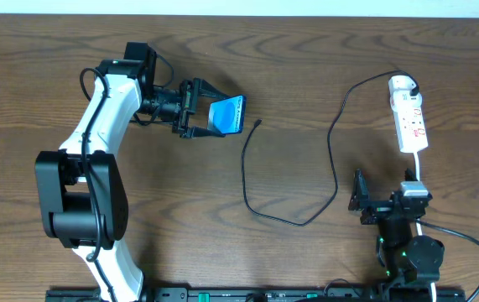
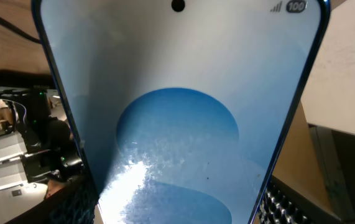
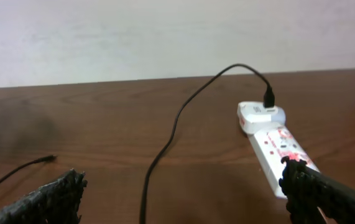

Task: Plug charger to phone and switch on socket
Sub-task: 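Raise the right gripper and move it toward the power strip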

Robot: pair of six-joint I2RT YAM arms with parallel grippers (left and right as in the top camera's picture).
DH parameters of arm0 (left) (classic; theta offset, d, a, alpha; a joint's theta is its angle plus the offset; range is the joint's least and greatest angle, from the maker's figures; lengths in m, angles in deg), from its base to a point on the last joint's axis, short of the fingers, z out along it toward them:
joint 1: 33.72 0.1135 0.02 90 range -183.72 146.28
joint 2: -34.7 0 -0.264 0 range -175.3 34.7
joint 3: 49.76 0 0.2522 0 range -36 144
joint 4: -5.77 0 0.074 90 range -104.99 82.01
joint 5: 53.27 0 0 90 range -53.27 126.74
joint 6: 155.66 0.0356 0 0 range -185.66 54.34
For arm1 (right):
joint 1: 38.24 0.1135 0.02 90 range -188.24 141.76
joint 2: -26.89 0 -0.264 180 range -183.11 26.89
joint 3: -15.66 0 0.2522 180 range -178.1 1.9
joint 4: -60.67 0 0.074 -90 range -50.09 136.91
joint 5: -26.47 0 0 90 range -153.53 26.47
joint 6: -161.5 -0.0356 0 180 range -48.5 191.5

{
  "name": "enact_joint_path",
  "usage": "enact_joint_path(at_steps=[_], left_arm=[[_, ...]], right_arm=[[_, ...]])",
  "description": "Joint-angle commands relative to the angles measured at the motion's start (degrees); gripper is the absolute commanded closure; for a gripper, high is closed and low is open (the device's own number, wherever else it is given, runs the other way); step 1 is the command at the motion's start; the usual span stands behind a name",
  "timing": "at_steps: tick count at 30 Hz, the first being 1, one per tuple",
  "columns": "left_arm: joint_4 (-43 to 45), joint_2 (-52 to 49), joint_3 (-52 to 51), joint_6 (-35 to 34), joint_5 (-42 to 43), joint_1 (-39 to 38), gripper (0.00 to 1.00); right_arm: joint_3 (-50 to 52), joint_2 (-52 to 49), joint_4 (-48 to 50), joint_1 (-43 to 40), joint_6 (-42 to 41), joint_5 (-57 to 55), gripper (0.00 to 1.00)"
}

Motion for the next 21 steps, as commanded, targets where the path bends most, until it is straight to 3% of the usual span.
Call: enact_joint_path(at_steps=[1, 12, 21], left_arm=[[-0.13, 1.38, 1.2, -0.26, 2.93, 0.37, 0.35], [-0.13, 1.38, 1.2, -0.22, 2.93, 0.37, 0.35], [-0.13, 1.38, 1.2, -0.22, 2.93, 0.37, 0.35]], right_arm=[[-4.68, -3.87, 0.15, 0.33, -3.1, -0.17, 0.01], [-20.0, -22.91, -2.03, 0.33, -3.08, 2.1, 0.01], [-32.83, -35.04, -10.58, 0.33, -3.1, 4.61, 0.01]])
